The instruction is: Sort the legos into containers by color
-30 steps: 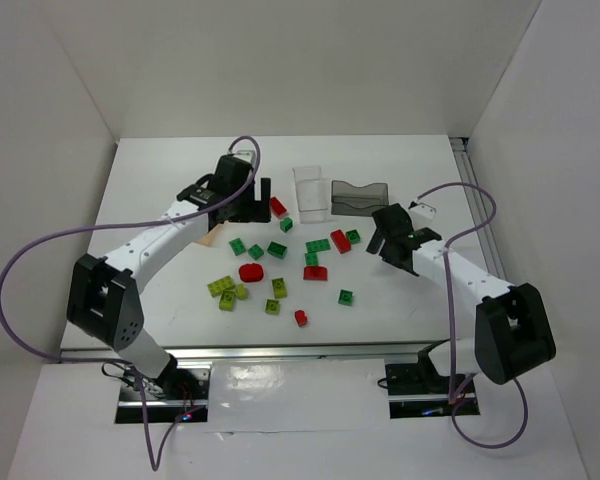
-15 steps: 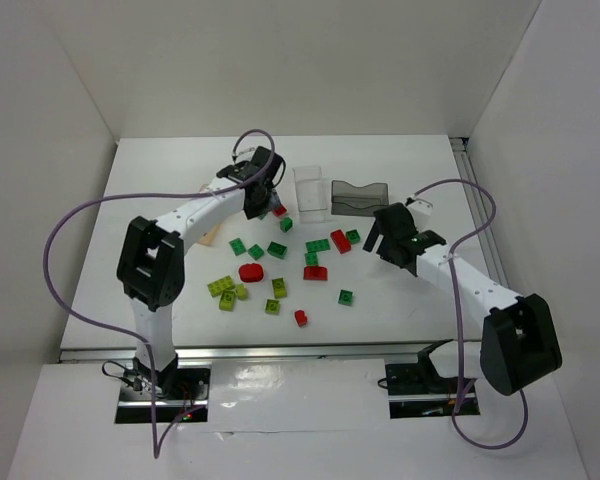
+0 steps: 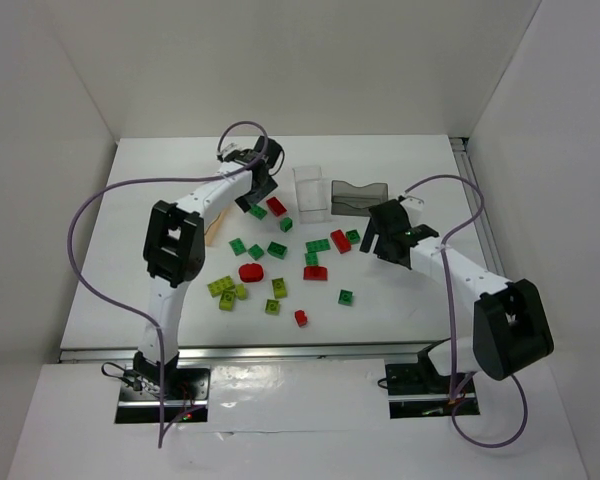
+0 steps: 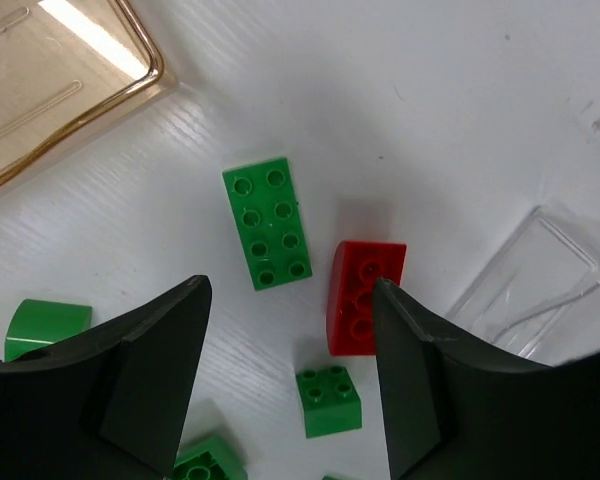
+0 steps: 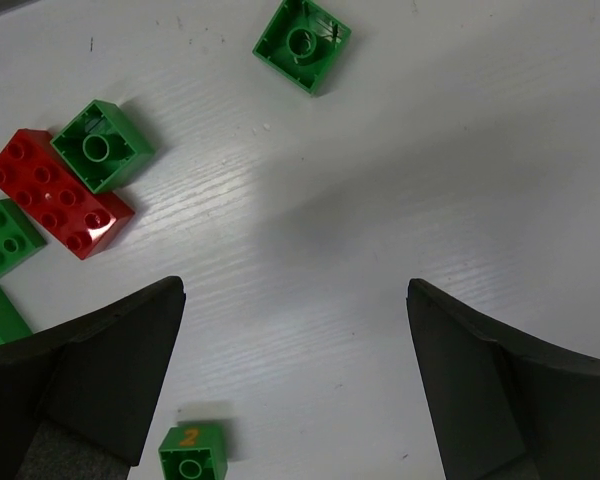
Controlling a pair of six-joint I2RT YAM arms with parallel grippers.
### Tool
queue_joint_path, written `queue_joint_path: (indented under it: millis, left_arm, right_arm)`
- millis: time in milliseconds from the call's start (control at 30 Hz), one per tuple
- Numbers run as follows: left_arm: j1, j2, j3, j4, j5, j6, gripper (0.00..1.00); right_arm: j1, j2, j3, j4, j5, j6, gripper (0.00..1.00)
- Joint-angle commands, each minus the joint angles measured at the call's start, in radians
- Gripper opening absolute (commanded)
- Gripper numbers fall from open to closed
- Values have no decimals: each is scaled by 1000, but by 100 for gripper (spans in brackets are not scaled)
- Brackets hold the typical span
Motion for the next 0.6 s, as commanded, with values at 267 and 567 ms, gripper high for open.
queue_joint_path:
  millis: [267,567]
  left_arm:
    - [43,92,42,-63,-30,-136,89]
    - [43,158,96,-74,-39,-145,79]
  right_arm:
    - [10,40,57,-16,18,-31,100]
    - [10,111,68,-25,18,-22,100]
